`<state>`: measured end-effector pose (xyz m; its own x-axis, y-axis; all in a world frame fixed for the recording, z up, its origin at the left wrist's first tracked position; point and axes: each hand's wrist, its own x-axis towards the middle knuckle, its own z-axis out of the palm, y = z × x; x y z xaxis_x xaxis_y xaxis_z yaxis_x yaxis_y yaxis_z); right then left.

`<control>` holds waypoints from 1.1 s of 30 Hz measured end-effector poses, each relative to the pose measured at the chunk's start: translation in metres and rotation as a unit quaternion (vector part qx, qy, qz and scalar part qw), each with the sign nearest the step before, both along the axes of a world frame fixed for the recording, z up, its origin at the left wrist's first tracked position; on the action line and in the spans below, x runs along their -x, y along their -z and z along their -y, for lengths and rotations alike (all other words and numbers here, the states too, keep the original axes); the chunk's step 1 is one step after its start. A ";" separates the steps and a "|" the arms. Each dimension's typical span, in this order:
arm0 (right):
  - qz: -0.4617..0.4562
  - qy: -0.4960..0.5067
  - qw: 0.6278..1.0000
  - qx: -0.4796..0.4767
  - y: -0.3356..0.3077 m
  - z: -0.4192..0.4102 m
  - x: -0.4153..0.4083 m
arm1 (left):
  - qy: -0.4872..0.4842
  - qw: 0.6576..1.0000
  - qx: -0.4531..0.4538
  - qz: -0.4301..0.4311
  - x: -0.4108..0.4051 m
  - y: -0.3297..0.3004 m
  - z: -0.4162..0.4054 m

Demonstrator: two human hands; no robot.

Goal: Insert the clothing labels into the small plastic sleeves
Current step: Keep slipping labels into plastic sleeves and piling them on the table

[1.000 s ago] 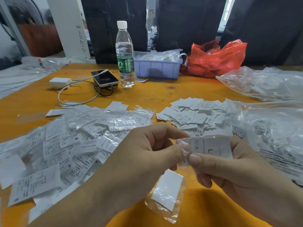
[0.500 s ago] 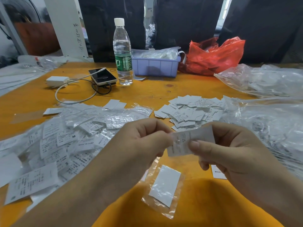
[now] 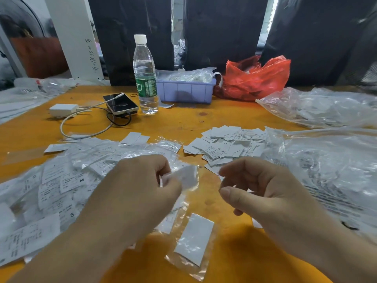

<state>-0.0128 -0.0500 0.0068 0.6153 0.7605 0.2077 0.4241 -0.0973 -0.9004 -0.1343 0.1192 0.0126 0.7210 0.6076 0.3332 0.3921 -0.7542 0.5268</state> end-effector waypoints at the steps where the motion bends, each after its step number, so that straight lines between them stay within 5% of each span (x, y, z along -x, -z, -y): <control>1: 0.010 0.004 1.000 0.006 0.000 0.000 0.000 | -0.028 0.999 -0.030 -0.021 0.001 0.000 -0.003; 4: 0.034 -0.001 0.998 0.044 -0.001 0.002 0.001 | -0.091 0.990 -0.078 -0.075 0.003 -0.001 -0.017; 8: 0.088 -0.065 0.986 0.127 -0.002 0.006 0.005 | -0.080 0.989 -0.121 -0.039 0.003 0.001 -0.021; 13: 0.304 -0.259 0.871 0.287 0.003 -0.003 0.012 | -0.034 0.992 -0.120 -0.006 0.001 0.000 -0.011; 17: 0.364 -0.273 0.820 0.346 0.015 -0.011 0.020 | 0.021 0.991 -0.128 0.025 -0.003 0.001 0.001; 21: 0.390 -0.254 0.834 0.296 0.024 -0.022 0.031 | 0.072 0.989 -0.130 0.025 -0.007 0.003 0.017; 27: 0.392 -0.168 0.868 0.254 0.010 -0.010 0.015 | 0.186 0.964 -0.087 -0.169 0.001 0.013 -0.004; 30: 0.357 -0.108 0.904 0.209 0.003 -0.003 0.007 | 0.196 0.952 -0.098 -0.215 0.001 0.020 -0.009; 33: 0.358 -0.103 0.902 0.220 0.002 -0.001 0.004 | 0.163 0.954 -0.111 -0.224 -0.003 0.024 -0.015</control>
